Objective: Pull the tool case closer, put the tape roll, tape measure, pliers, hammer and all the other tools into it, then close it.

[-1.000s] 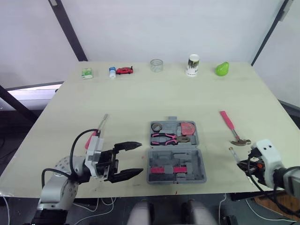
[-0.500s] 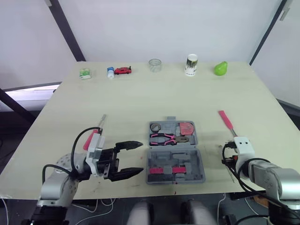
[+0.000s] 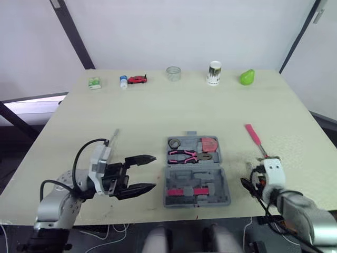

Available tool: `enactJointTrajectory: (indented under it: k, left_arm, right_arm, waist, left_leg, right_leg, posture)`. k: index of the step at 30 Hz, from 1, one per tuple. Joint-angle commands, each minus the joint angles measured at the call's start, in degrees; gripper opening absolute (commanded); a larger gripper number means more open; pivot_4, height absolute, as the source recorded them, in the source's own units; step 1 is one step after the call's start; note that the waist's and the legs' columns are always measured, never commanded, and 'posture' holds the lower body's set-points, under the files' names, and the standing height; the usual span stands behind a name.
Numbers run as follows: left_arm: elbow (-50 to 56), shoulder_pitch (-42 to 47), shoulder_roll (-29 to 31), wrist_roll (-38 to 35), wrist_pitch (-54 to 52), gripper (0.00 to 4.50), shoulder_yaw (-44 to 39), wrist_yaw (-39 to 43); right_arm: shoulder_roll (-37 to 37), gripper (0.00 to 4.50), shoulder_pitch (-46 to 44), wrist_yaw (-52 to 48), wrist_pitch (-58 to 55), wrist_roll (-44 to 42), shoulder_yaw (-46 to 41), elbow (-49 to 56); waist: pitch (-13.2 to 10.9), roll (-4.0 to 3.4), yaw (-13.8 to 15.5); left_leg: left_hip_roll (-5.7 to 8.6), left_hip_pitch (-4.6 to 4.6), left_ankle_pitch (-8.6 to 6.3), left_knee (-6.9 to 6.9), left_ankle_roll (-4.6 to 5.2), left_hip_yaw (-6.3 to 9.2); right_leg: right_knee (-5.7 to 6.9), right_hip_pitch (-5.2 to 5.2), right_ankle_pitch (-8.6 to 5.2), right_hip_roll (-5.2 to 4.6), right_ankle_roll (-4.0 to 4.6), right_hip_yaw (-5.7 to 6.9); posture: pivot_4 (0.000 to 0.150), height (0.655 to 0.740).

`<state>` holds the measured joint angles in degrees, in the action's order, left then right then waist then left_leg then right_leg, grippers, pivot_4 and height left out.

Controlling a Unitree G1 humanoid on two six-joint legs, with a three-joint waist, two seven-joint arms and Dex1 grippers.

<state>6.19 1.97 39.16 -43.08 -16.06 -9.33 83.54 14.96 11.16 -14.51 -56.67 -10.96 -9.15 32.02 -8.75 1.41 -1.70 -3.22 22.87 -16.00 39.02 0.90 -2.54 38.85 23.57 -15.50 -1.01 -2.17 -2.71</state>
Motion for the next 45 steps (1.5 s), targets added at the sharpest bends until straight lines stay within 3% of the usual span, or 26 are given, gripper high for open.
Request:
enactJointTrajectory:
  k: [1, 6, 14, 21, 23, 27, 31, 37, 42, 45]
  left_arm:
    - [1.28, 1.0, 0.3, -0.88, -0.27, 4.5, -0.67, 0.5]
    - [0.99, 2.13, 0.21, -0.83, -0.79, 4.5, -0.22, 0.79]
    - [0.67, 4.05, 0.37, -0.86, -2.1, 4.5, 0.19, 1.18]
    - [1.24, 3.9, 0.41, -0.96, -2.74, 4.5, -0.03, 1.37]
    - [1.29, 3.87, 0.45, -1.03, -2.89, 4.5, -0.06, 1.47]
    - [1.48, 4.01, 0.47, -1.25, -3.36, 4.5, -0.05, 1.65]
    - [1.31, 4.61, 0.91, -1.73, -4.12, 4.5, -0.31, 2.92]
    - [-2.28, 6.41, 0.03, -1.93, 0.74, 4.5, -3.26, 6.64]
    - [-7.84, 8.77, 4.19, -3.15, 2.02, 4.5, -3.61, 8.96]
    - [-11.0, 8.43, 7.88, -3.31, 4.02, 4.5, -2.18, 8.96]
  right_arm:
    - [-2.0, 3.6, 3.63, 2.16, 10.74, 2.0, 0.48, 0.48]
    - [-5.24, 3.6, 5.08, 4.75, 21.96, 4.65, 2.78, -3.44]
    - [-8.05, 3.6, 2.86, 6.95, 27.85, 5.64, 4.52, -9.54]
    - [-7.78, 0.39, 3.66, 6.35, 28.77, 5.23, 5.12, -10.46]
    - [-7.5, 0.0, 3.84, 6.03, 28.88, 5.21, 5.22, -10.25]
    - [-5.39, 0.0, 3.78, 4.37, 28.32, 4.9, 5.33, -8.04]
    - [1.31, 0.0, -0.28, -2.76, 21.74, -0.46, 5.16, 1.64]
    - [15.75, 0.0, -19.38, -15.62, 3.44, -13.15, 10.23, 12.75]
    - [25.17, 0.0, -37.75, -26.0, -3.74, -14.94, 26.54, 11.7]
    - [25.48, 0.0, -45.03, -28.55, -4.0, -12.79, 34.74, 6.8]
  waist:
    - [-0.01, -0.01, -0.4]
    - [-0.01, -0.02, -0.6]
    - [-0.02, -0.04, -0.44]
    - [-0.04, -0.06, -0.42]
    - [-0.04, -0.06, -0.41]
    - [-0.04, -0.06, -0.4]
    - [-0.09, -0.14, -0.51]
    - [-0.12, -0.15, -0.49]
    - [-0.14, -0.1, -0.3]
    - [-0.17, -0.07, -0.39]
  left_leg:
    - [-0.02, -0.02, 0.0, -0.01, 0.0, 0.0]
    - [-0.05, -0.09, 0.0, -0.01, 0.0, 0.0]
    - [-0.04, -0.06, 0.0, -0.02, 0.0, 0.0]
    - [-0.04, -0.06, 0.0, -0.03, 0.0, 0.0]
    - [-0.04, -0.06, 0.0, -0.03, 0.0, 0.0]
    - [-0.04, -0.07, 0.0, -0.03, 0.0, 0.01]
    - [-0.03, -0.07, 0.0, -0.03, 0.0, -0.01]
    - [-0.05, -0.12, 0.0, -0.03, 0.0, 0.03]
    - [-0.03, 0.01, 0.0, -0.14, 0.01, 0.27]
    - [-0.01, 0.03, 0.0, -0.16, 0.01, 0.29]
  right_leg:
    - [0.02, 0.02, 0.0, 0.01, 0.0, -0.03]
    - [0.05, 0.02, 0.0, 0.04, 0.02, -0.04]
    - [0.02, 0.03, 0.0, 0.0, 0.03, -0.09]
    - [0.03, 0.03, 0.0, 0.01, 0.03, -0.1]
    - [0.03, 0.03, 0.0, 0.01, 0.03, -0.09]
    - [0.03, 0.03, 0.0, 0.01, 0.03, -0.09]
    - [0.03, 0.03, 0.0, 0.01, 0.02, -0.11]
    - [0.06, 0.01, 0.01, 0.1, 0.05, -0.03]
    - [-0.01, 0.08, -0.01, 0.07, 0.08, 0.12]
    - [-0.03, 0.09, -0.01, 0.01, 0.09, 0.14]
  posture:
    - [0.15, 0.74]
    - [0.15, 0.74]
    - [0.15, 0.74]
    - [0.15, 0.74]
    - [0.15, 0.74]
    - [0.15, 0.74]
    - [0.15, 0.74]
    - [0.15, 0.74]
    - [0.15, 0.74]
    - [0.15, 0.74]
